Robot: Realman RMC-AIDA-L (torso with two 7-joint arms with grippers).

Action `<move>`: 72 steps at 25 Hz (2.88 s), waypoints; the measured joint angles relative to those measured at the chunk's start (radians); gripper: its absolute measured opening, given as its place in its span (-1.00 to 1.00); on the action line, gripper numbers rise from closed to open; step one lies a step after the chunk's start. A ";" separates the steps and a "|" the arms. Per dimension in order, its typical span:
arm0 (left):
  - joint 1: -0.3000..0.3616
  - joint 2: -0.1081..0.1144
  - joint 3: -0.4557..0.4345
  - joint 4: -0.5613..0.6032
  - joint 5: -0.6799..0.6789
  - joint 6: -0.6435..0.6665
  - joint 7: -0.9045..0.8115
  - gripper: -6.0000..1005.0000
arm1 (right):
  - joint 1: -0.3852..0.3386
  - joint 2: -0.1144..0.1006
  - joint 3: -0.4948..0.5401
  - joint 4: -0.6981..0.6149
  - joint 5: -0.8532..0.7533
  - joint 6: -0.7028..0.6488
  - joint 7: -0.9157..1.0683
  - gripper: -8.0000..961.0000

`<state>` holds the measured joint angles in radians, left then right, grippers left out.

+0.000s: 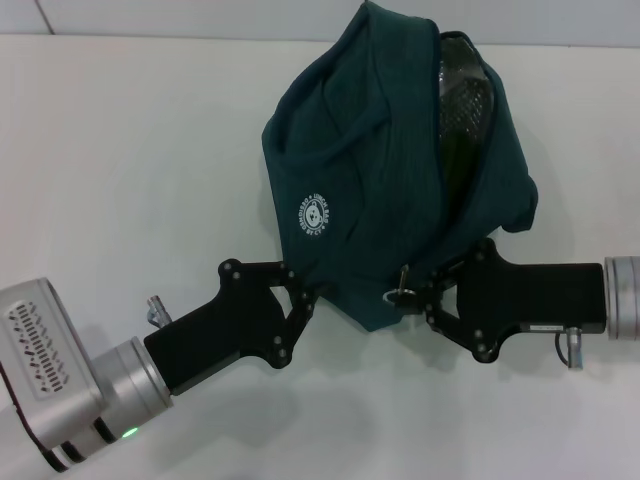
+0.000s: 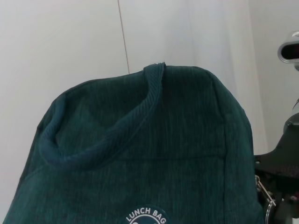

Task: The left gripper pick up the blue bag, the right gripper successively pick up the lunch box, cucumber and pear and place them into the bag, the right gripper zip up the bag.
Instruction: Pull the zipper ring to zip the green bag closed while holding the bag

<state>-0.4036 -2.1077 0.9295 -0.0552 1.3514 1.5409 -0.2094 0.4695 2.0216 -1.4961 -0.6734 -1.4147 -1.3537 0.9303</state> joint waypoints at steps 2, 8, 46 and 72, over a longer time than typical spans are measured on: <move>0.000 0.000 0.000 0.000 0.000 -0.001 0.000 -0.88 | -0.002 0.001 -0.001 -0.001 0.008 0.010 -0.006 -0.92; 0.001 0.000 -0.001 0.000 0.000 -0.001 0.002 -0.88 | -0.008 0.001 0.000 0.013 0.078 0.017 -0.081 -0.94; -0.002 0.009 0.049 0.010 0.010 -0.044 0.065 -0.88 | -0.103 0.007 0.017 0.093 0.578 -0.149 -0.487 -0.96; -0.043 0.000 0.040 0.001 -0.042 0.114 -0.170 -0.04 | -0.101 0.006 -0.112 0.090 0.656 -0.151 -0.581 -0.96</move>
<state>-0.4464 -2.1073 0.9695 -0.0542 1.3095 1.6546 -0.3793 0.3689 2.0277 -1.6077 -0.5830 -0.7592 -1.5048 0.3497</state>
